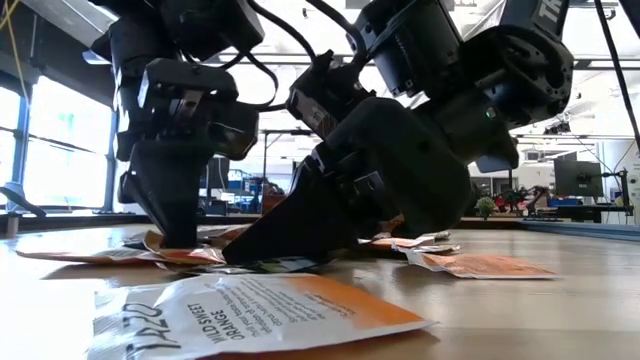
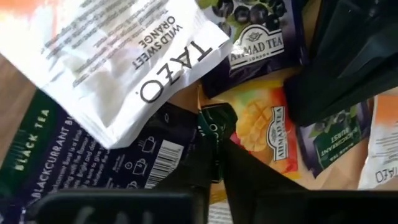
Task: Pick & Place Tea
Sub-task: Put the orange tea bag into the middle section of the wooden organizer
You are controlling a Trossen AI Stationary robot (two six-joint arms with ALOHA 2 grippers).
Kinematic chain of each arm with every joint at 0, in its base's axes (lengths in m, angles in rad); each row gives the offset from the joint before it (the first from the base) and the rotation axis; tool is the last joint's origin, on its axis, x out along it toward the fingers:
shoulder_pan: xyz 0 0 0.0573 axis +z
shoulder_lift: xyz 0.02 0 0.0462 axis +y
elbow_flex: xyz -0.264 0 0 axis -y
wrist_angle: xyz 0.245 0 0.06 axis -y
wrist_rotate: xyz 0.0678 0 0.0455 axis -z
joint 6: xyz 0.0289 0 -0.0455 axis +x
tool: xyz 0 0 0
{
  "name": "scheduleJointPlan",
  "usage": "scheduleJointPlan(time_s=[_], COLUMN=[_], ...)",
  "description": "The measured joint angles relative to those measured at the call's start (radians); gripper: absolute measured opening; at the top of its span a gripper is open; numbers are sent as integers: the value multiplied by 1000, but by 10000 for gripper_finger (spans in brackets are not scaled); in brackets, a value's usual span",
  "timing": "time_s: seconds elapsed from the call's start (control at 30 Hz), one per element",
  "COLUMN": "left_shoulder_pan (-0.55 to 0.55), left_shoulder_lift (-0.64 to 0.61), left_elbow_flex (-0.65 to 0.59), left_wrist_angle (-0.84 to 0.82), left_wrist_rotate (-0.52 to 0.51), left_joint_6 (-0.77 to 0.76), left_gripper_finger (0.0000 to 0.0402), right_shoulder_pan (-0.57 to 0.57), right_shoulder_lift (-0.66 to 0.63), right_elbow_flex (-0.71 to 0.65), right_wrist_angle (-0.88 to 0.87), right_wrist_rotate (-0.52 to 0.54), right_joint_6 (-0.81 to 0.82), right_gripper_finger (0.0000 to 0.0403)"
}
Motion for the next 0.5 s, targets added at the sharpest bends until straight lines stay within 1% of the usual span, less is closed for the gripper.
scheduleJointPlan(time_s=[0.07, 0.17, 0.23, 0.37, 0.43, 0.5], left_shoulder_pan=[0, 0, 0, 0, 0, 0], left_shoulder_lift=[-1, -1, -1, -34, -51, -79], left_elbow_flex=[0, 0, -2, -6, 1, 17], left_wrist_angle=[-11, -13, -4, -14, -20, -75], left_wrist_rotate=[-5, -7, -11, -41, -73, -121], left_joint_6=[0, 8, 9, 9, 9, 20], left_gripper_finger=[6, 9, 6, 2, 1, 1], right_shoulder_pan=[-1, -3, -3, -3, -3, -3], right_shoulder_lift=[-2, -25, -58, -160, -227, -297], right_elbow_flex=[0, -2, -5, -10, -10, -8], right_wrist_angle=[4, -14, -60, -213, -303, -388], right_wrist_rotate=[1, 1, 2, 7, 37, 84], right_joint_6=[-4, -15, -32, -86, -115, -136], right_gripper_finger=[0, 0, 0, 0, 0, 0])
